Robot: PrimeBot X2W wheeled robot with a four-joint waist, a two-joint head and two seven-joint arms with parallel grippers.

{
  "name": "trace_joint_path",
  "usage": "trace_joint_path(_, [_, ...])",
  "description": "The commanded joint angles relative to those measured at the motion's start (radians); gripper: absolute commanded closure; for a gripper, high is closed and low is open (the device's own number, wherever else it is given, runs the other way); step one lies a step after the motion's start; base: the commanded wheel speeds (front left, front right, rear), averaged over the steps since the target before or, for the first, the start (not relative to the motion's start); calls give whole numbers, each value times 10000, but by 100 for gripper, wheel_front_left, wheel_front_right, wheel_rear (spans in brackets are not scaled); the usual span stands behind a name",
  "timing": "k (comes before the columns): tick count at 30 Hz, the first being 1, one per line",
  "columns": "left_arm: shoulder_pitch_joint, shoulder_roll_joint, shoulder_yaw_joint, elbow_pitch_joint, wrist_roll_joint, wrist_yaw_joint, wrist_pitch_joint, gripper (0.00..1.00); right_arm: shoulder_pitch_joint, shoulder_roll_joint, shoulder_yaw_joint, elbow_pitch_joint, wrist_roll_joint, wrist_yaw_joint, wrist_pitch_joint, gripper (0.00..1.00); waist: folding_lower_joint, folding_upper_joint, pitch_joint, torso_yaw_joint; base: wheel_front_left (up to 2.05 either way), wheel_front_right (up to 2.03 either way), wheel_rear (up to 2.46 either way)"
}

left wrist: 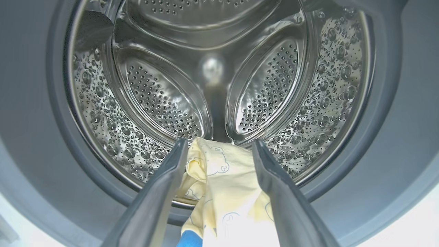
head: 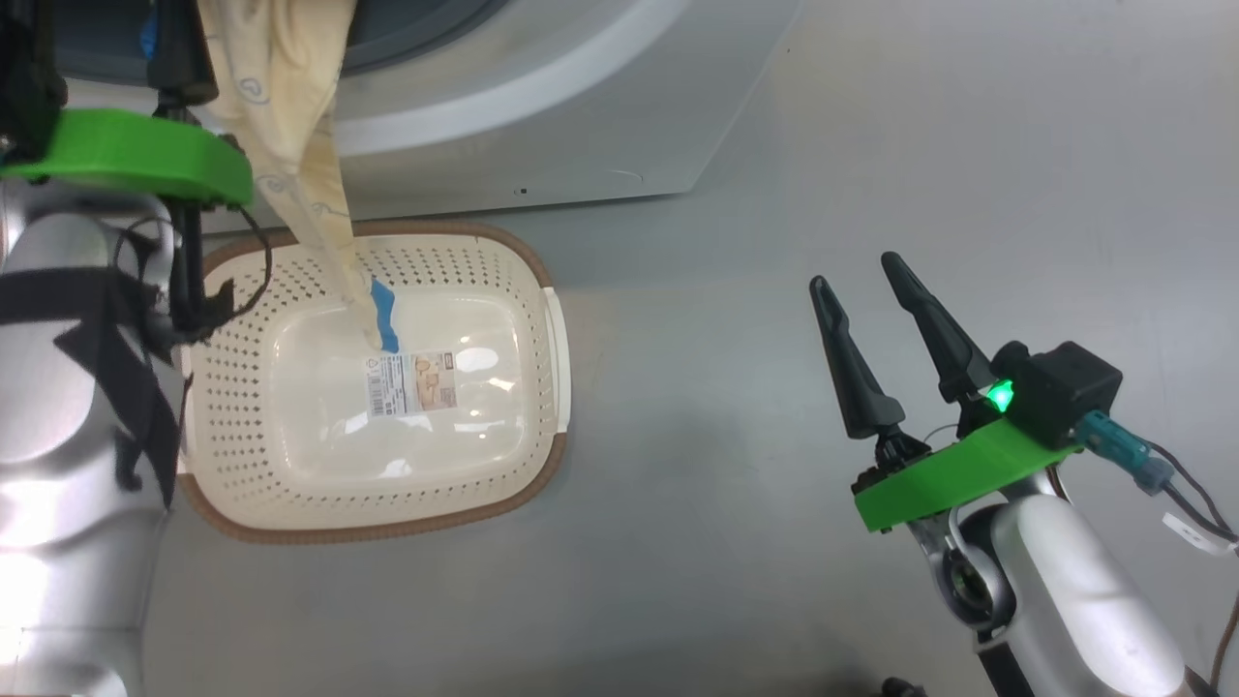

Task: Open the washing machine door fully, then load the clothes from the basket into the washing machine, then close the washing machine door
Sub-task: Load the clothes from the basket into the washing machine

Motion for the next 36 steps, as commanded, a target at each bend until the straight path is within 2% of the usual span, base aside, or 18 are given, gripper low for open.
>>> trace_joint_path(1, [298,351,413,-663,-58,75,-26,0,202,-83,88,-320,-118,-27,-67,0,1,-1,-164,89,0,0,0])
trace_joint_path(10, [3100,147,1245,-3254,-141,449,-26,0,319,-148,70,-449,-134,-27,-67,0,1,-1,-376,128,0,0,0])
trace_joint_path(16, [5023,70,1396,-4537,-15,618,-26,0,360,-172,47,-551,-166,-27,-67,0,1,-1,-418,120,0,0,0])
trace_joint_path(26, [7234,-333,1920,-5886,-112,1119,-26,0,442,-239,-9,-596,-188,-27,-67,0,1,-1,-487,205,0,0,0])
trace_joint_path(36, [8562,-641,2002,-6348,5,1261,-26,0,512,-294,-37,-589,-146,-27,-67,0,1,-1,-490,188,0,0,0])
